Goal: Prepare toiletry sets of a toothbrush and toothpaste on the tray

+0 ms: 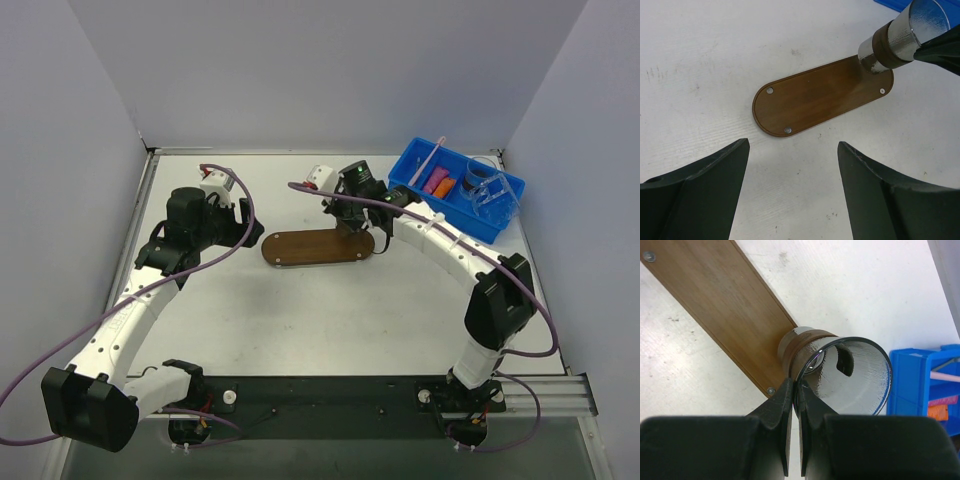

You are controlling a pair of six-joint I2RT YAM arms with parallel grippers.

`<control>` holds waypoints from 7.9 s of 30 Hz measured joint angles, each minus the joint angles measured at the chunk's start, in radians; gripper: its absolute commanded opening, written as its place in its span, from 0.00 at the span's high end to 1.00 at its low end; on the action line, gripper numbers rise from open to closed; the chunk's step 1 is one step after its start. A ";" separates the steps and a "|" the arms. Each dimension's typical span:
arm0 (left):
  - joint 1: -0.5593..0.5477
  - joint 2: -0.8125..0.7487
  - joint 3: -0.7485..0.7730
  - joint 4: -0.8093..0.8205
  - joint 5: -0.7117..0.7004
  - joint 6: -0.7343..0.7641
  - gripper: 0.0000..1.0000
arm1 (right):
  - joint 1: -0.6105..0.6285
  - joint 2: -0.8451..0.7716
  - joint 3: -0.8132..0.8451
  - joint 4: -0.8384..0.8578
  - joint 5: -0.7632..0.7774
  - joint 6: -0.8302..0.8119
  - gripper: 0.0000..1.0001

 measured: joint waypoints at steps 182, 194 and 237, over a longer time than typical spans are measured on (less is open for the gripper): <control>-0.093 0.459 0.205 -0.069 -0.241 -0.154 0.69 | 0.206 -0.898 -0.680 0.109 0.341 0.871 0.48; -0.093 0.459 0.226 -0.043 -0.241 -0.153 0.51 | 0.206 -0.898 -0.680 0.093 0.341 0.867 0.48; -0.093 0.051 0.072 0.155 -0.212 -0.044 0.33 | -0.835 -0.088 -0.383 0.391 0.123 0.864 0.49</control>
